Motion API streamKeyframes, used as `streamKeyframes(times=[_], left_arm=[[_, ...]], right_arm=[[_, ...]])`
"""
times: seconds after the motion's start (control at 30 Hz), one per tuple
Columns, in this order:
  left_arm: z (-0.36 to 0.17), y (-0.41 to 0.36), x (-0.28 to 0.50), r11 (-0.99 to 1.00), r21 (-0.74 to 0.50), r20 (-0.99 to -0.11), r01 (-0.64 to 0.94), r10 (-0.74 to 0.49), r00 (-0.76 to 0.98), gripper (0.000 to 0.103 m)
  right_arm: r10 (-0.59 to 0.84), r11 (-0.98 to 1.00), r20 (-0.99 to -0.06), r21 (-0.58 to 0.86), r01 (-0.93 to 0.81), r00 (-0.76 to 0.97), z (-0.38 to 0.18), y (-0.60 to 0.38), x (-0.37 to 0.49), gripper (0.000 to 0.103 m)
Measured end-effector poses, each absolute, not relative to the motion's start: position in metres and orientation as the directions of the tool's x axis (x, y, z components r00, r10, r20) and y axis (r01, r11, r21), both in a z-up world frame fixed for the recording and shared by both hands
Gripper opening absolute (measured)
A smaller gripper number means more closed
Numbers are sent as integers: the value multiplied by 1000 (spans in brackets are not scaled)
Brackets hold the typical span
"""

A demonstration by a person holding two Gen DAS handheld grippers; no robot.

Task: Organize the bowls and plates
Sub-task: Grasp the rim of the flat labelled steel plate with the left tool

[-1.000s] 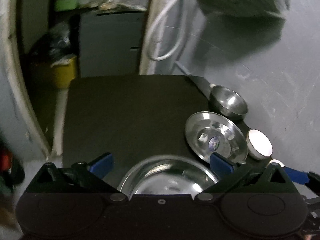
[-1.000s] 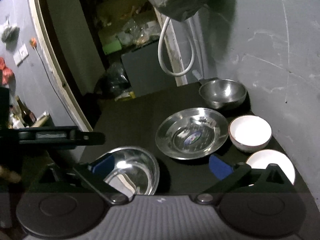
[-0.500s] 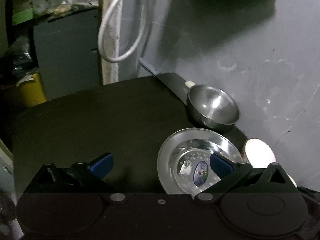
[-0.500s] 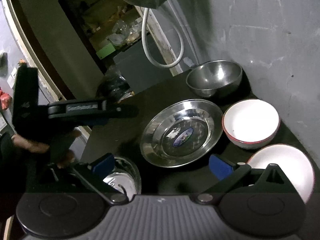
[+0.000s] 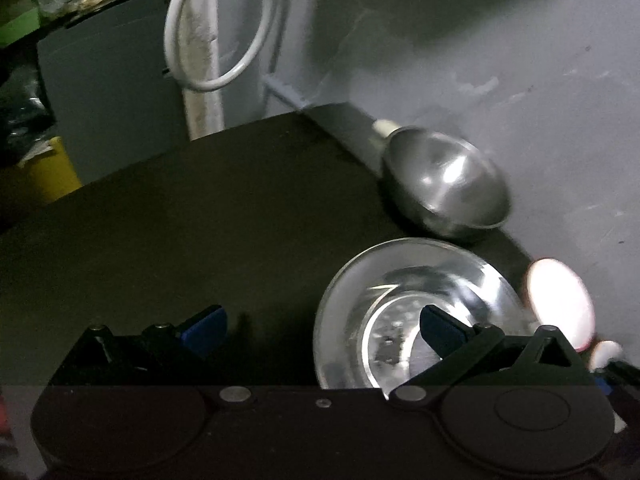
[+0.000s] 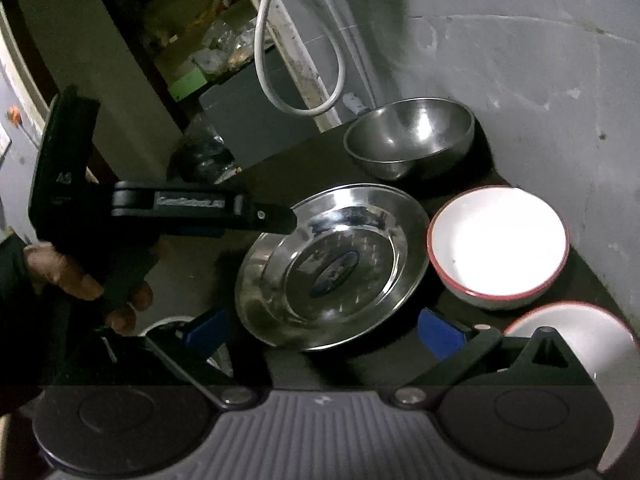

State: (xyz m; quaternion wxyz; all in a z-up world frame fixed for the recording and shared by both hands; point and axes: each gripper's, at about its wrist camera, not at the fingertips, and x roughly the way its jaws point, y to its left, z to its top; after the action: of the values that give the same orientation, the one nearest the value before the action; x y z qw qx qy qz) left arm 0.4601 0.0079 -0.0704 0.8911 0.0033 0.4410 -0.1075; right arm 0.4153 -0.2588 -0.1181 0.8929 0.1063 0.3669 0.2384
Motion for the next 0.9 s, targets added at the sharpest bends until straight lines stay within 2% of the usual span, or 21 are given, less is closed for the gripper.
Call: streamKeyframes(times=[0.17,0.27,0.4,0.47,0.6,0.77,0.9], left_arm=[[-73,5,461,972,-85,-796,219,-198,572,102],[-75,5,461,973,-88,-803,215,-197,563,96],[-76,6,461,973,-115,-812,198,-207,545,78],[-77,6,461,973,-129,-818,191,-213,535,70],[-81,4,463,971,-152,-840,184,-225,493,41],[-81,-4,459,975,-86,-856,203,-177,486,27],[-74,-2,453,977,-73,-847,199,-166,505,24]], right_arm=[[487,873,-617,336,-353,617,-120,-253,418,100],[478,878,-619,322,-353,623,-120,-251,419,96],[432,902,-628,281,-329,647,-121,-250,422,79],[404,915,-635,260,-309,659,-122,-250,424,74],[375,927,-644,244,-286,667,-123,-250,427,67],[360,933,-660,230,-278,660,-124,-251,431,54],[345,938,-673,220,-269,655,-124,-253,432,42]])
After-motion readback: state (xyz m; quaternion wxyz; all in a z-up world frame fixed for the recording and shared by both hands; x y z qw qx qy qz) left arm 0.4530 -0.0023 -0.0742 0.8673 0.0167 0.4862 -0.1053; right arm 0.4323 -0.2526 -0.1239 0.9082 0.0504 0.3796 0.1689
